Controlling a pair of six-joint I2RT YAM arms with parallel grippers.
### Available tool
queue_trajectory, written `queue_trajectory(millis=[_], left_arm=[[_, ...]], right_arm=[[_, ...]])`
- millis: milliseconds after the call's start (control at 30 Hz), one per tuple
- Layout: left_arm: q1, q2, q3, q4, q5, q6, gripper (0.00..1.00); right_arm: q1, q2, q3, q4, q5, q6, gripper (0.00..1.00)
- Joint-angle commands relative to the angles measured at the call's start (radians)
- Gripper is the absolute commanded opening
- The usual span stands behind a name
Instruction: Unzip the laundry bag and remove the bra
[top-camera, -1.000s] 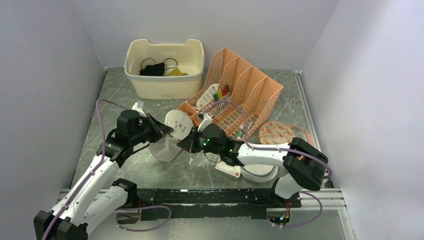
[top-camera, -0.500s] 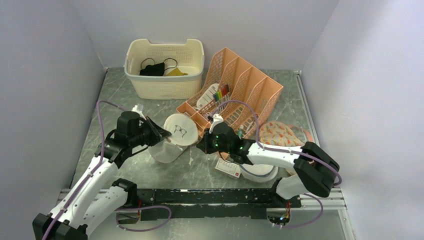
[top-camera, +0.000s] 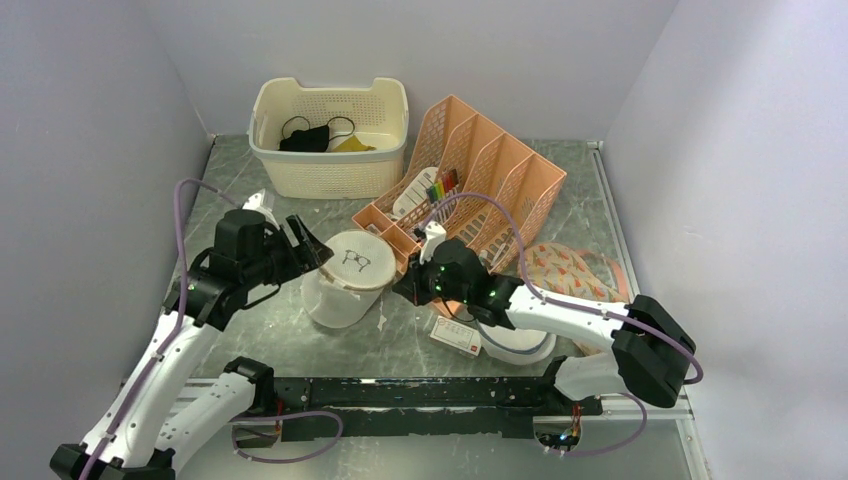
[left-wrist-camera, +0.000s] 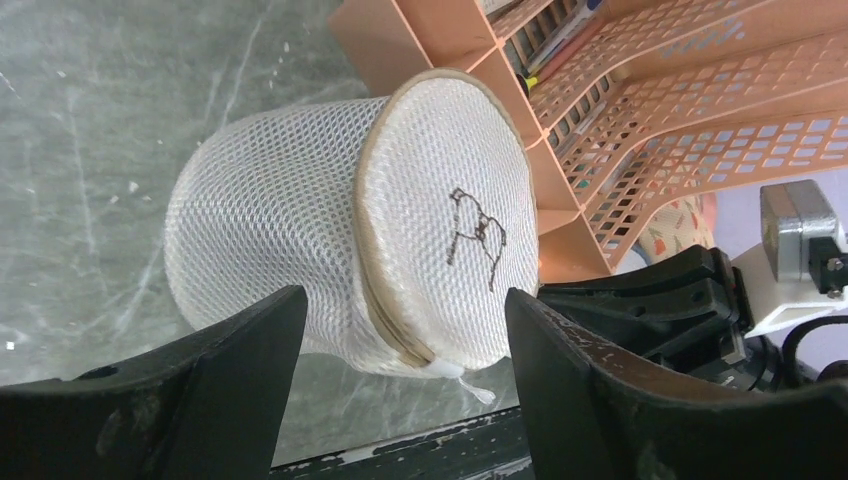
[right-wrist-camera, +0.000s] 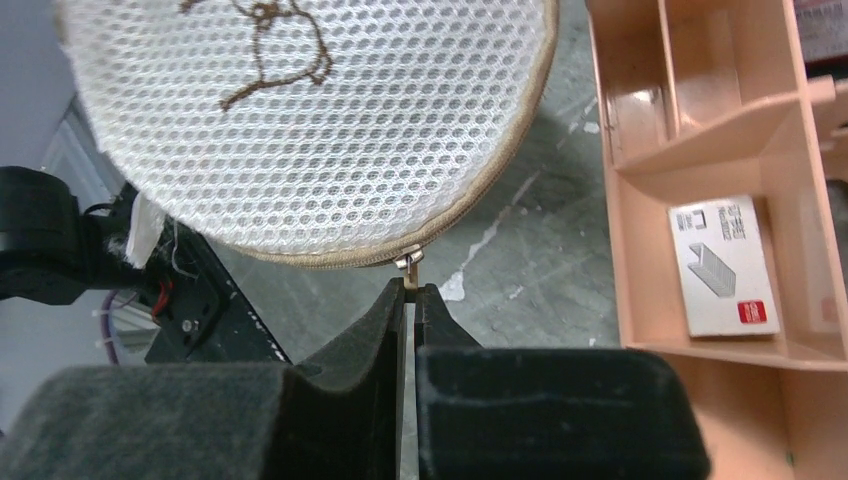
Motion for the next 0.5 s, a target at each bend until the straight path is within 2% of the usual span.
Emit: queue_trajectory(millis=[0, 167, 267, 333, 467], left_arm=[[-0.004, 0.021, 0.099, -0.08, -0.028, 0.157, 0.84], [-0.007, 0.075, 0.178, -0.045, 0.098, 0.277, 0.83], [-0.036, 0.11, 0.204, -0.015, 0.14, 0.304, 0.77], [-0.079, 0.134, 0.21, 0.004, 0.134, 0.317, 0.77], [-0.211, 0.223, 0.253, -0.023, 0.005, 0.357, 0.79]], right_arm=[[-0.002, -0.014, 0.072, -0.007, -0.026, -0.025, 0.0], [-0.003, -0.025, 0.102, -0.012, -0.034, -0.031, 0.0], [-0.003, -0.023, 0.118, -0.006, -0.041, -0.03, 0.0], [-0.003, -0.018, 0.125, -0.004, -0.042, -0.027, 0.0], [-0.003, -0.015, 0.13, 0.003, -0.048, -0.02, 0.0]])
